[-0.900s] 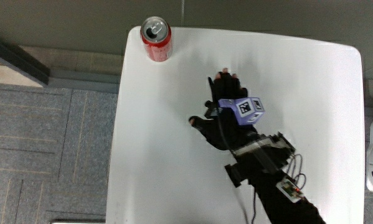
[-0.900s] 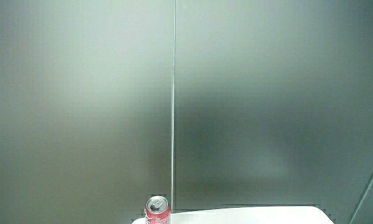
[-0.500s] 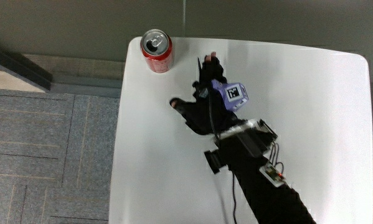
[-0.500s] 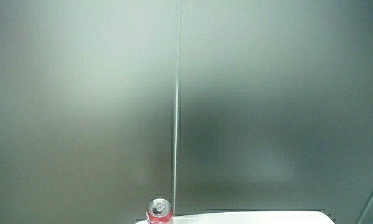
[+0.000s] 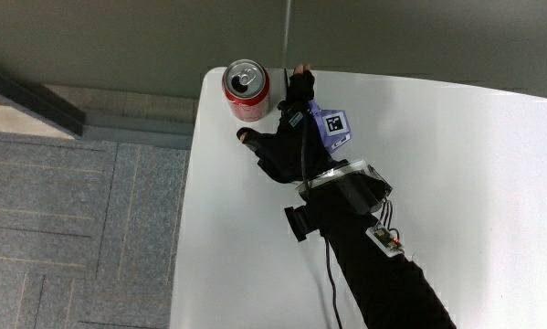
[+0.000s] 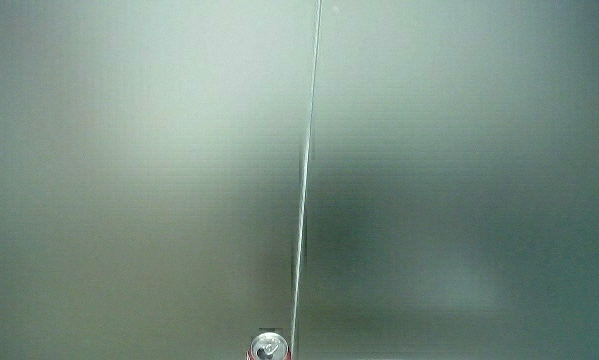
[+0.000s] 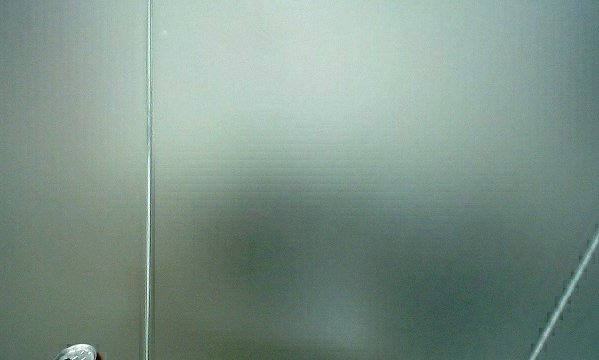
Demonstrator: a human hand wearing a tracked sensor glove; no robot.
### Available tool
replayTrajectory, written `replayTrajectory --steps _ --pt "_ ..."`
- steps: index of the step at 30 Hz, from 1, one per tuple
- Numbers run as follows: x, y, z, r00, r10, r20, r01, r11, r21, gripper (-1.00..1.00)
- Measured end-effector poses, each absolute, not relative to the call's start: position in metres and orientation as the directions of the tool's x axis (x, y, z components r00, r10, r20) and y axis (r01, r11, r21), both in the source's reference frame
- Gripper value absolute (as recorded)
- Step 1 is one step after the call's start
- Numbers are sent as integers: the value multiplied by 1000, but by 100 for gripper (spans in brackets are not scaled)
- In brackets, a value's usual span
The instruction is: Pick coca cola
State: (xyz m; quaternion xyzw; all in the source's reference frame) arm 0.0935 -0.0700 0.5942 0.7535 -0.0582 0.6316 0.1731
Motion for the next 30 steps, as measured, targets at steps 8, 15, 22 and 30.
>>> replayTrajectory --steps 8,15,22,30 --pt "93 -74 589 226 87 970 -297 -943 154 41" --pt "97 -70 586 271 114 956 -211 -962 175 82" --pt "100 -67 588 201 97 975 -192 -972 136 100" --pt "112 -62 584 154 89 984 -163 -980 114 100"
